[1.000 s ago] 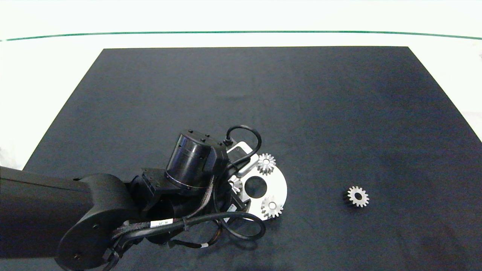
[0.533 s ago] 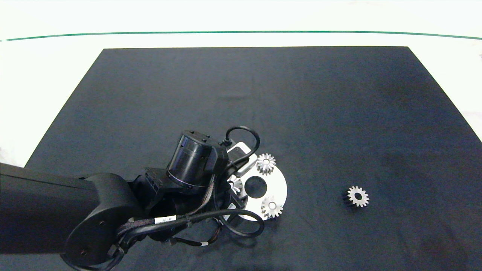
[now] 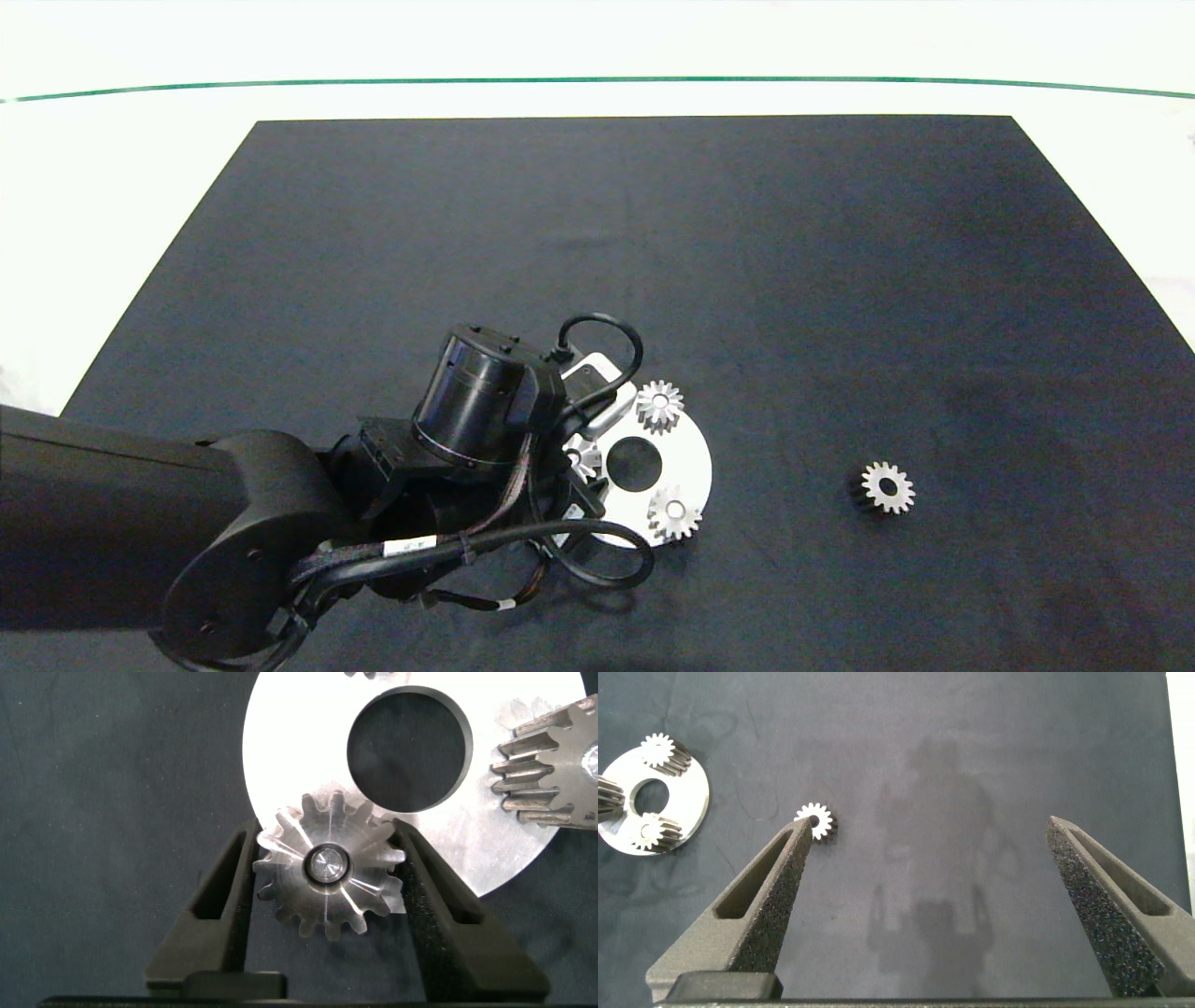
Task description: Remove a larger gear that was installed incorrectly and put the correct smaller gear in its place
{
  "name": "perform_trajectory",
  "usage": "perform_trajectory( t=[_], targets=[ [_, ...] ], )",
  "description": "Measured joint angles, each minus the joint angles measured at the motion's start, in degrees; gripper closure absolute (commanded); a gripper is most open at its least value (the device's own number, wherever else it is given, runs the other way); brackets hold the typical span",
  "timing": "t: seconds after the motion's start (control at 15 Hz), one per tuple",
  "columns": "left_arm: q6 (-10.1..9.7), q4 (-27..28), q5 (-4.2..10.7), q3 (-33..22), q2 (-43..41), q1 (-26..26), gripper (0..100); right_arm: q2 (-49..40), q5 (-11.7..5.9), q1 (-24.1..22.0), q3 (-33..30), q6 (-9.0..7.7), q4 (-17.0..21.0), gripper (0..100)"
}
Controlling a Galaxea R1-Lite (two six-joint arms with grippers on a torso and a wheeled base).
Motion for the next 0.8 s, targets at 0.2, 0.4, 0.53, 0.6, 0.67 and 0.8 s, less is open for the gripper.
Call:
perform_trajectory(
  t=[0.2, 0.4, 0.53, 0.6, 0.67, 0.8],
  targets=[
    [0.00, 0.0, 0.00, 0.0, 0.0, 0.0, 58, 0.0, 0.00, 0.0, 0.0, 0.00, 0.0, 0],
    [0.00, 0.0, 0.00, 0.0, 0.1, 0.0, 64, 0.0, 0.02, 0.0, 0.0, 0.00, 0.0, 0],
    [0.00, 0.0, 0.00, 0.1, 0.1, 0.0, 68, 0.0, 0.02, 0.0, 0.0, 0.00, 0.0, 0],
    [0.02, 0.0, 0.00, 0.1, 0.1, 0.0, 70, 0.0, 0.02, 0.0, 0.0, -0.02, 0.0, 0],
    [0.00, 0.0, 0.00, 0.1, 0.2, 0.0, 73, 0.0, 0.02, 0.0, 0.0, 0.00, 0.0, 0],
    [-0.02, 0.0, 0.00, 0.2, 0.2, -0.1, 75, 0.0, 0.00, 0.0, 0.0, 0.00, 0.0, 0]
  ],
)
